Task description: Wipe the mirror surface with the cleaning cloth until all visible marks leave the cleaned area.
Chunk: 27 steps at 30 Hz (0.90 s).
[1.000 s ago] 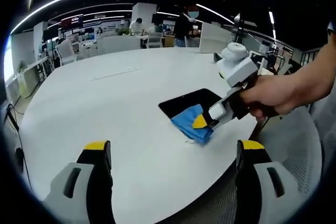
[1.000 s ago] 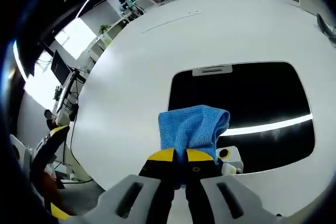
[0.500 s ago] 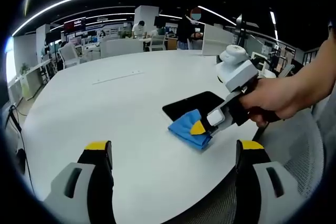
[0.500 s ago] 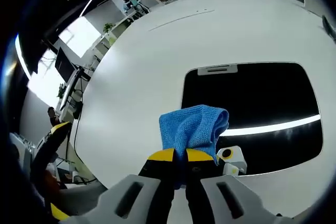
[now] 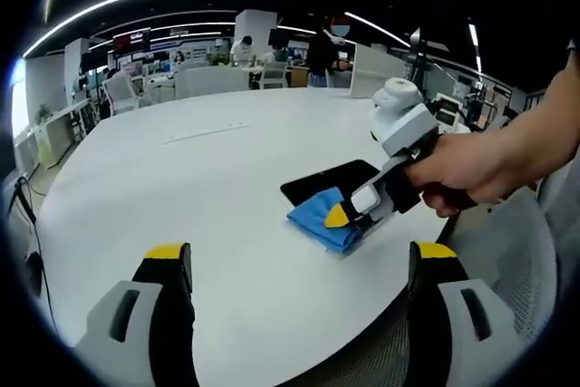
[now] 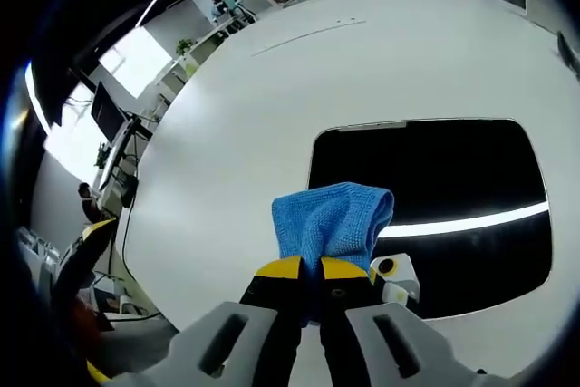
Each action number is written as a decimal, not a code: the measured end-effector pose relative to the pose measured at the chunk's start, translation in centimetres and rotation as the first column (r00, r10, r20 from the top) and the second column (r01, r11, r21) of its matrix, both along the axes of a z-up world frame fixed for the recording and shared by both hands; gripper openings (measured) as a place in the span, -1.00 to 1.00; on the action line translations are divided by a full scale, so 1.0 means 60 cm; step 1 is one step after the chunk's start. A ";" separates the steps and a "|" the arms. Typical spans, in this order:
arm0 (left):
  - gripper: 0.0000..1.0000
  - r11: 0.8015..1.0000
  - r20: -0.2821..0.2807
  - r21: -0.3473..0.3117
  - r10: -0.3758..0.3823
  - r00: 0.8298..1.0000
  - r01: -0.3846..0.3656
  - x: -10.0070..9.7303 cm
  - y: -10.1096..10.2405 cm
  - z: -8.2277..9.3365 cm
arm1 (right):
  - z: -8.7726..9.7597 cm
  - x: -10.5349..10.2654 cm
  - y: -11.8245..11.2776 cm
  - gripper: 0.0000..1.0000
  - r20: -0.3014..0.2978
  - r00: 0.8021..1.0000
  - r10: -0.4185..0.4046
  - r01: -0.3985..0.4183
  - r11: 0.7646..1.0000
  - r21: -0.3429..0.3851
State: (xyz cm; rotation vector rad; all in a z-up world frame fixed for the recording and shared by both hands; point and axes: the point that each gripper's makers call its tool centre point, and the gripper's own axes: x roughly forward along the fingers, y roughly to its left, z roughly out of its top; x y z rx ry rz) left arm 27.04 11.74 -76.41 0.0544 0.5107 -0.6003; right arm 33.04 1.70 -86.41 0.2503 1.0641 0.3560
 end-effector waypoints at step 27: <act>0.97 1.000 -0.010 0.007 -0.020 1.000 0.020 0.003 -0.005 -0.009 | -0.007 0.152 -0.005 -1.00 0.032 0.998 0.047 -0.046 0.998 -0.035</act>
